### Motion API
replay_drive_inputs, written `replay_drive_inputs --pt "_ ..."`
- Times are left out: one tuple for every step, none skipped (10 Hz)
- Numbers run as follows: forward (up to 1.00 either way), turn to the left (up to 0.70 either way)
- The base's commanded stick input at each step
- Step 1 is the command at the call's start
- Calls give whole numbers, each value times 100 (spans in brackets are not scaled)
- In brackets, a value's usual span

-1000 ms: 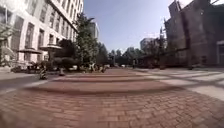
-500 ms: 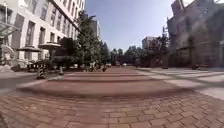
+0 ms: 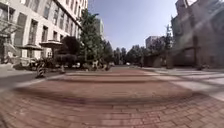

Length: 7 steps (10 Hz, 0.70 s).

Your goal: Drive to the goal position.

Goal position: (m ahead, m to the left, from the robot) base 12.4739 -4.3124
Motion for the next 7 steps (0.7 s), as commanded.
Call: replay_drive_inputs --pt "70 0" --pt "70 0" --pt "70 0" --pt "70 0" --pt "70 0" --pt "70 0" --pt "70 0"
